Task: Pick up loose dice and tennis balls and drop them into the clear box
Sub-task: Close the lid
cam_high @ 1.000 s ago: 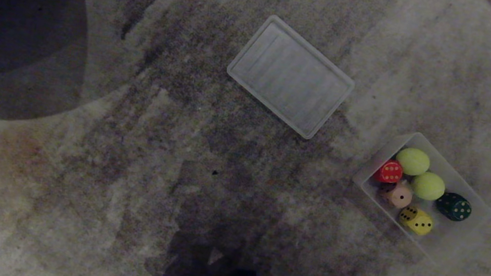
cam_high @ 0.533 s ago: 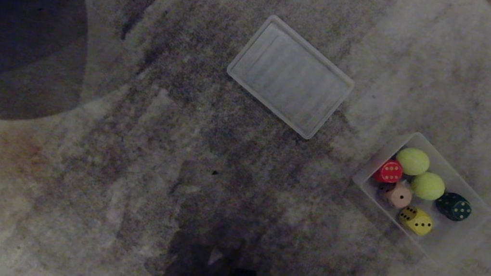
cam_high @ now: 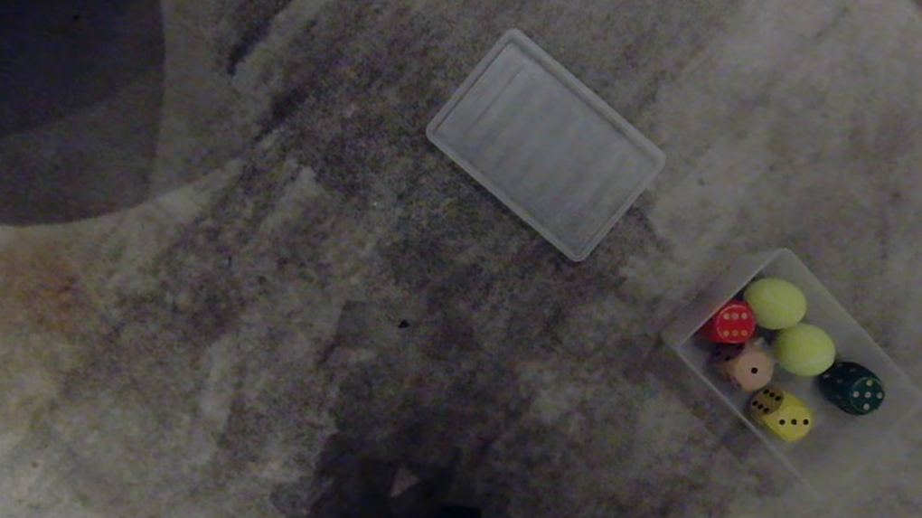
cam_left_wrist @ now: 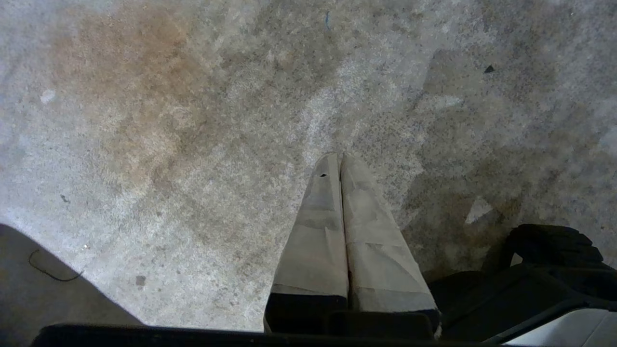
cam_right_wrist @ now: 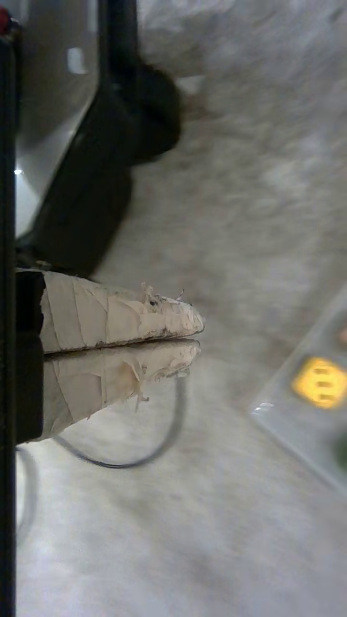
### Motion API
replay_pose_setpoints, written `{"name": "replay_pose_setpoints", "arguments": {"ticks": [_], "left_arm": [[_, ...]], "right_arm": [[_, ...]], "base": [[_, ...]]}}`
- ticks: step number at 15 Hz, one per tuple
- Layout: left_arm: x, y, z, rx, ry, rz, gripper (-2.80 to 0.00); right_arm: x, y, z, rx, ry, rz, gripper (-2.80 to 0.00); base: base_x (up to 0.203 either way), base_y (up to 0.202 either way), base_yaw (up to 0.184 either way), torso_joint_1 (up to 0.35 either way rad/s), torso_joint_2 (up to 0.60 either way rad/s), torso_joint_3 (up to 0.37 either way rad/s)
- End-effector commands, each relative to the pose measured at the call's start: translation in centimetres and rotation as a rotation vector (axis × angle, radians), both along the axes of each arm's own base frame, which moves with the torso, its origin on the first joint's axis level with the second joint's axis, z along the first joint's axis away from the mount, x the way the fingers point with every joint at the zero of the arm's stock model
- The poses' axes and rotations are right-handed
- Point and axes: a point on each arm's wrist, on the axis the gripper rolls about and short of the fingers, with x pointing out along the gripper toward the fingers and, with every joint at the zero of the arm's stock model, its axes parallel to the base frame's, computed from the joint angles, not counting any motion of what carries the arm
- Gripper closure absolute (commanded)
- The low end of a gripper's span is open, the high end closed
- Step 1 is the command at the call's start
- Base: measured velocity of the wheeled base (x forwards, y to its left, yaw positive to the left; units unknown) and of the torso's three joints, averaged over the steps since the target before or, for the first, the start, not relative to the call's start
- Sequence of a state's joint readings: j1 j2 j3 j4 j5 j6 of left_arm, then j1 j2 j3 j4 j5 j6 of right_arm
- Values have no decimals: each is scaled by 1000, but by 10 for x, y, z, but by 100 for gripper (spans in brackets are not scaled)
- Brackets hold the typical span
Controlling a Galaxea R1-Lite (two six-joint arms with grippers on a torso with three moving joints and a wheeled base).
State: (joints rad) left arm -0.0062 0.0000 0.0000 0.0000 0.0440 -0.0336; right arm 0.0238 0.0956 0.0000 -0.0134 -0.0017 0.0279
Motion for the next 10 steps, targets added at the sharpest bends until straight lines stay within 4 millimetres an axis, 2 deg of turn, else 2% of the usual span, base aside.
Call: {"name": "replay_pose_setpoints", "arguments": {"ticks": [1,10], "left_arm": [[0,0,0,0,3,0,0],[0,0,-1,15,5,-4,0]], "right_arm": [[-7,0,-3,-8,-103,-5,0],[-7,0,-3,-7,-102,-8,0]], "base": [[0,0,0,0,0,0],[0,0,0,0,0,0]]}}
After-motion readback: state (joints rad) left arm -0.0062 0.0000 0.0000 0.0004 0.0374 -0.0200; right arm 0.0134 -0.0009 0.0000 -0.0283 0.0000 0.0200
